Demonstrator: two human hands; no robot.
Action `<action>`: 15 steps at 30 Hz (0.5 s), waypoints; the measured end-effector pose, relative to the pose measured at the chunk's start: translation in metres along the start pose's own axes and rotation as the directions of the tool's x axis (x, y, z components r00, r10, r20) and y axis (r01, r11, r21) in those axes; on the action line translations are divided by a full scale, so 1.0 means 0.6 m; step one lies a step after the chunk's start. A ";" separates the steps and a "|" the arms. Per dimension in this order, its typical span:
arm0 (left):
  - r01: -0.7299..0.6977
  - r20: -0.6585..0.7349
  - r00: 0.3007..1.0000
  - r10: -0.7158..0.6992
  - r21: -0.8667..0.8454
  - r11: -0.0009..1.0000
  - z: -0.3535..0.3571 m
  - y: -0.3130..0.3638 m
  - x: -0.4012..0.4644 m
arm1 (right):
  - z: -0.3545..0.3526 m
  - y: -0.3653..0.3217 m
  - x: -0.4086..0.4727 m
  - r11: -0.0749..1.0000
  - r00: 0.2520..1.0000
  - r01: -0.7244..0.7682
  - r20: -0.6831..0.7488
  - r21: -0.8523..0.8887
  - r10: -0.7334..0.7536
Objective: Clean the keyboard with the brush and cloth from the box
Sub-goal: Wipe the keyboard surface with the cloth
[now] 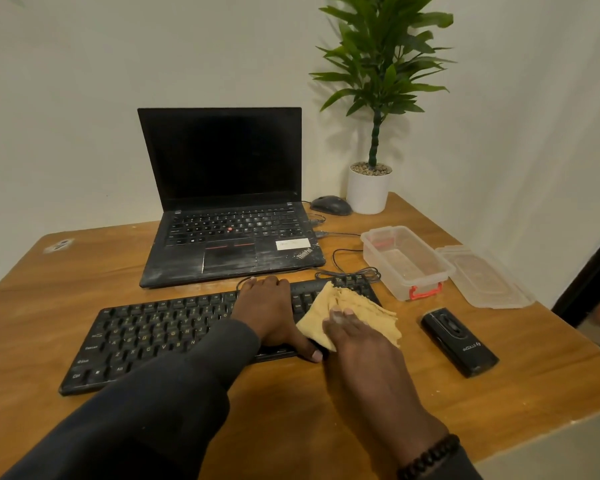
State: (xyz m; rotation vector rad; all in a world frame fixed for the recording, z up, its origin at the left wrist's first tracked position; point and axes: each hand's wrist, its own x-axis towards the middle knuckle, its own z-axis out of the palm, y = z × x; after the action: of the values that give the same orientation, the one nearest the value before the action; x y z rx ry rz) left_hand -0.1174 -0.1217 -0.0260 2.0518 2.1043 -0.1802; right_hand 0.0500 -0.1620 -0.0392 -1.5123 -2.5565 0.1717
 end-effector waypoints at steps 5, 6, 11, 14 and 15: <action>0.001 0.007 1.000 -0.001 -0.003 1.000 -0.002 0.000 -0.002 | -0.051 0.024 0.029 0.917 0.991 -0.074 -0.072 0.393 0.111; 0.002 0.011 1.000 -0.002 -0.007 1.000 -0.003 0.001 -0.003 | -0.059 0.037 0.051 0.791 0.973 -0.134 -0.073 0.597 0.219; 0.004 0.013 1.000 -0.004 -0.007 1.000 -0.004 0.000 -0.004 | -0.059 0.061 0.139 0.738 0.859 -0.109 -0.310 0.666 0.407; 0.012 0.017 1.000 -0.012 0.013 1.000 -0.002 0.000 -0.004 | -0.012 0.054 0.148 0.938 0.953 -0.053 -0.263 0.344 0.150; 0.011 0.015 1.000 -0.011 0.013 1.000 -0.001 -0.001 -0.003 | 0.003 0.051 0.144 0.973 0.973 -0.023 -0.219 0.228 0.074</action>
State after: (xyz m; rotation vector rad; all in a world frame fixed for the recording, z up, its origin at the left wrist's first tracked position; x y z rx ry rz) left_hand -0.1177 -0.1236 -0.0248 2.0401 2.1116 -0.2101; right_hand 0.0350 -0.0714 -0.0393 -1.4214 -2.2408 0.2682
